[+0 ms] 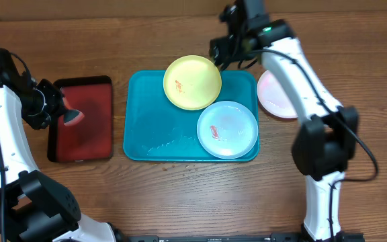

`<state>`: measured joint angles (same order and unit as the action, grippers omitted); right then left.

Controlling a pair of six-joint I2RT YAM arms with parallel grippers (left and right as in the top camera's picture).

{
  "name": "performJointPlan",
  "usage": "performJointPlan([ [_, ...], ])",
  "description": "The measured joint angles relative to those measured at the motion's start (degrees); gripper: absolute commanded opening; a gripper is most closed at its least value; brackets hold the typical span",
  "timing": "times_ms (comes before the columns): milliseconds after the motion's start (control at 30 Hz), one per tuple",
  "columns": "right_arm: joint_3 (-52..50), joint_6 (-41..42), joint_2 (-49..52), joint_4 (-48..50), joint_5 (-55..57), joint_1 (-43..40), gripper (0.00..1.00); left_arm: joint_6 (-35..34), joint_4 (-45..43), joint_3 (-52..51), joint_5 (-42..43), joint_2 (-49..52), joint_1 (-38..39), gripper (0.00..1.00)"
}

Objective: Clean dirty plates on tray and stack at the side
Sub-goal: 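Move the right gripper to the yellow plate's rim and grasp it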

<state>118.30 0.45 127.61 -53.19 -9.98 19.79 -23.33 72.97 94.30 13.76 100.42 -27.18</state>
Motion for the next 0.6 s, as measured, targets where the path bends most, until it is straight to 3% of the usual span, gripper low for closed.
performJointPlan([
  [167,-0.7,0.2,7.2,0.2,4.2,2.1,0.83,0.0,-0.2,0.0,0.0,0.0,0.0,0.04],
  [233,-0.8,0.5,8.7,0.2,5.2,2.5,0.72,0.0,-0.4,0.0,0.0,0.0,0.0,0.04],
  [333,-0.8,1.3,9.4,0.5,6.0,2.7,0.44,0.0,-0.7,0.0,0.0,0.0,0.0,0.04],
  [400,-0.8,2.1,9.4,0.7,6.1,2.7,0.34,0.0,-0.9,0.0,0.0,0.0,0.0,0.04],
  [600,-1.0,4.5,9.4,1.1,6.3,2.8,0.34,0.4,-1.0,-0.1,0.2,0.0,0.0,0.04],
])
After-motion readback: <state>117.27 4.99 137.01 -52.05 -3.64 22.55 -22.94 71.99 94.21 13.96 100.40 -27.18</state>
